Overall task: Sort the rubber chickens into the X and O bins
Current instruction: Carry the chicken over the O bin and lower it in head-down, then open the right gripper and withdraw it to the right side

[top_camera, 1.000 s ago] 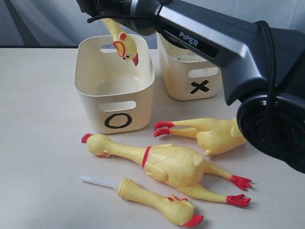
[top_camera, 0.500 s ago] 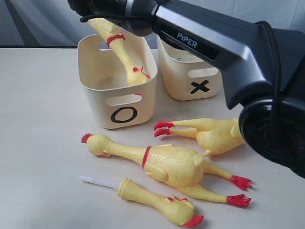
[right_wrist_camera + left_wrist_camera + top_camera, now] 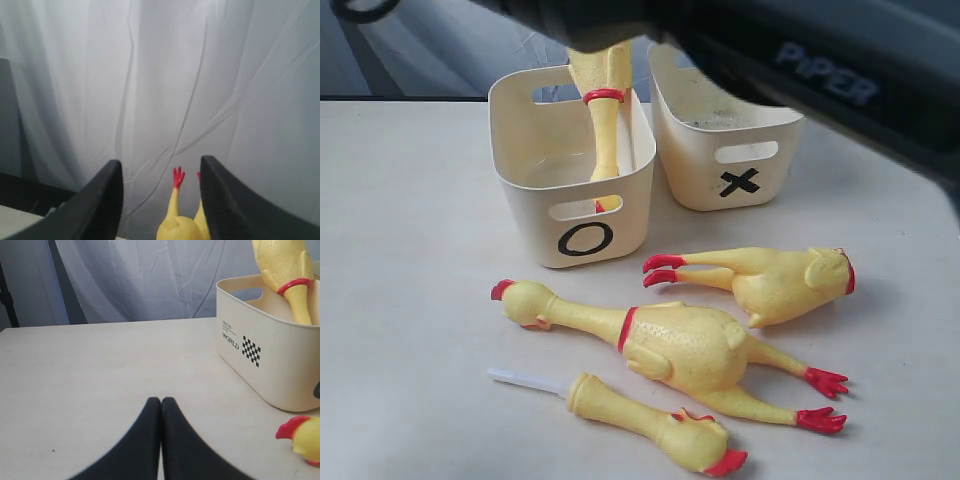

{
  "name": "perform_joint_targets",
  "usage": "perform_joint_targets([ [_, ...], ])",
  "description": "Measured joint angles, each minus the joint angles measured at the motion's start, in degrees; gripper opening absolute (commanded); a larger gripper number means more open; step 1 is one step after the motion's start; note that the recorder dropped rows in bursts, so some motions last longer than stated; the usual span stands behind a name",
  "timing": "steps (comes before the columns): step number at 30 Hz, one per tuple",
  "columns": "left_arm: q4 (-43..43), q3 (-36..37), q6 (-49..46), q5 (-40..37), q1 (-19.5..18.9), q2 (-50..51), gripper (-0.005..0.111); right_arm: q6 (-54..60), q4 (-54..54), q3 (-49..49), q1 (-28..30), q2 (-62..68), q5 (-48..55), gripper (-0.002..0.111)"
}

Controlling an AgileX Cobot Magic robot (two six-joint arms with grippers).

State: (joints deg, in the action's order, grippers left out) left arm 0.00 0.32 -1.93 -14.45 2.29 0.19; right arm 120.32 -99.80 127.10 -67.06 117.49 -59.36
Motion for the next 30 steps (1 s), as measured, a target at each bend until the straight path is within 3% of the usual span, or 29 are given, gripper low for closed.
perform_joint_targets([
  [10, 0.00, 0.00, 0.00, 0.00, 0.00, 0.00, 0.000, 0.43, -0.78, -2.30, -9.94, -16.39, -0.32, 0.046],
  [17, 0.00, 0.00, 0.00, 0.00, 0.00, 0.00, 0.000, 0.43, -0.48, -2.35, -10.01, -28.23, 29.43, 0.046],
  [20, 0.00, 0.00, 0.00, 0.00, 0.00, 0.00, 0.000, 0.43, 2.40, -2.22, -9.33, -30.36, 46.04, 0.046],
  [24, 0.00, 0.00, 0.00, 0.00, 0.00, 0.00, 0.000, -0.49, 4.35, -2.00, -9.18, -30.87, 60.71, 0.045],
  [27, 0.00, 0.00, 0.00, 0.00, 0.00, 0.00, 0.000, -1.14, 9.09, -3.57, -9.18, -30.84, 68.22, 0.039],
  [30, 0.00, 0.00, 0.00, 0.00, 0.00, 0.00, 0.000, -4.25, 19.92, -5.21, -9.18, -30.84, 75.43, 0.023],
])
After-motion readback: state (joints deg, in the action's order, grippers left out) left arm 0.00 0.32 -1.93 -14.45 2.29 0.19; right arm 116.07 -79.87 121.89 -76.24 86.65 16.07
